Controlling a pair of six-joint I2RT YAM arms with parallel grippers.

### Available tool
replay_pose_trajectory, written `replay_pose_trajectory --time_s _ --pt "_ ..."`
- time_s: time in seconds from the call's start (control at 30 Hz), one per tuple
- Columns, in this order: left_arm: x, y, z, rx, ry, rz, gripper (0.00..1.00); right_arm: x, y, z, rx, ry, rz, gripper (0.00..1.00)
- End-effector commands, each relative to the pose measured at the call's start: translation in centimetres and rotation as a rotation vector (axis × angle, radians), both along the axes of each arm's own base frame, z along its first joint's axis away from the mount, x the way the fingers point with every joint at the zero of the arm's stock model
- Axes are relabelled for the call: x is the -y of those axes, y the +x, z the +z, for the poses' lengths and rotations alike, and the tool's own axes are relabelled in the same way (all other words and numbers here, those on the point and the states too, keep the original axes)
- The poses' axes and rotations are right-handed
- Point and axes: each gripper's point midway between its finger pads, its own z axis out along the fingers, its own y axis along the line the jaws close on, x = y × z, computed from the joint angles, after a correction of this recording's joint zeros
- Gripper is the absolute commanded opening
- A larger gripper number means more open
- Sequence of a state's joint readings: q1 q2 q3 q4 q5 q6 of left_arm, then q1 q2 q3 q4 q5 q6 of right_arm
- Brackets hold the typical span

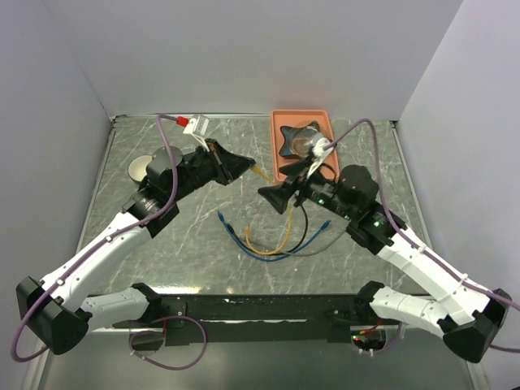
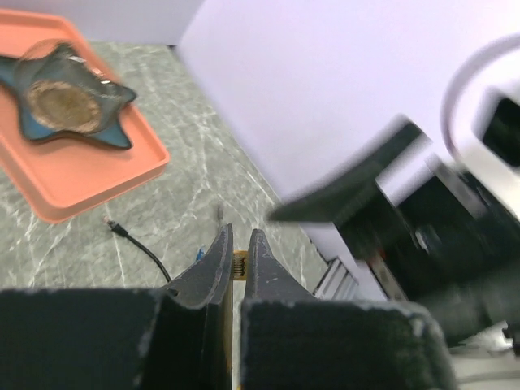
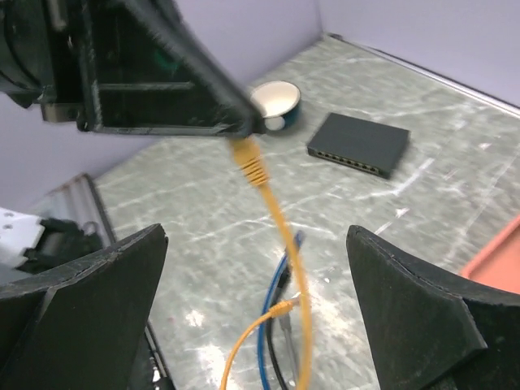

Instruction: Insert the plug into the switch port

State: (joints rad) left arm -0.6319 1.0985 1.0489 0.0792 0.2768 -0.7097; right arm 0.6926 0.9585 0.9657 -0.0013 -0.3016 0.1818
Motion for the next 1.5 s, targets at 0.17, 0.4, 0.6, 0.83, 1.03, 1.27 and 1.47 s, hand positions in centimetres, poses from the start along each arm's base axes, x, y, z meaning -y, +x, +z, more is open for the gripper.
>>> replay_pose_trajectory --time_s 0.17,0.4,0.6,0.83,1.03,1.27,1.47 --pt "-0.5 2.1 -0.6 -0.167 -0.02 0.128 0.01 -1.6 1.6 1.8 0.134 -0.123 -0.186 0.95" --pt "-0.4 2.0 -0.7 -0.167 -0.012 0.121 0.01 -2.2 2.5 1.2 0.154 -0.145 -0.199 0.74" --pt "-0.1 1.9 -0.6 -0.161 -0.01 0.102 0.01 -3.1 3.0 0.2 0.139 -0.171 -0.188 0.66" --pt "0.2 1.7 -0.5 -0.155 -0.003 0.076 0.01 -3.6 3.6 -0.4 0.122 -0.185 -0.203 0.58" --pt "0.3 1.7 -0.8 -0.157 0.006 0.073 0.01 -3.6 3.9 0.1 0.128 -0.16 -0.22 0.45" --pt "0.5 1.5 -0.7 -0.151 0.005 0.055 0.01 -3.9 4.0 -0.2 0.123 -0.164 -0.212 0.33" --pt "0.5 1.3 -0.4 -0.146 -0.003 0.047 0.01 -4.2 4.0 -0.3 0.121 -0.169 -0.2 0.26"
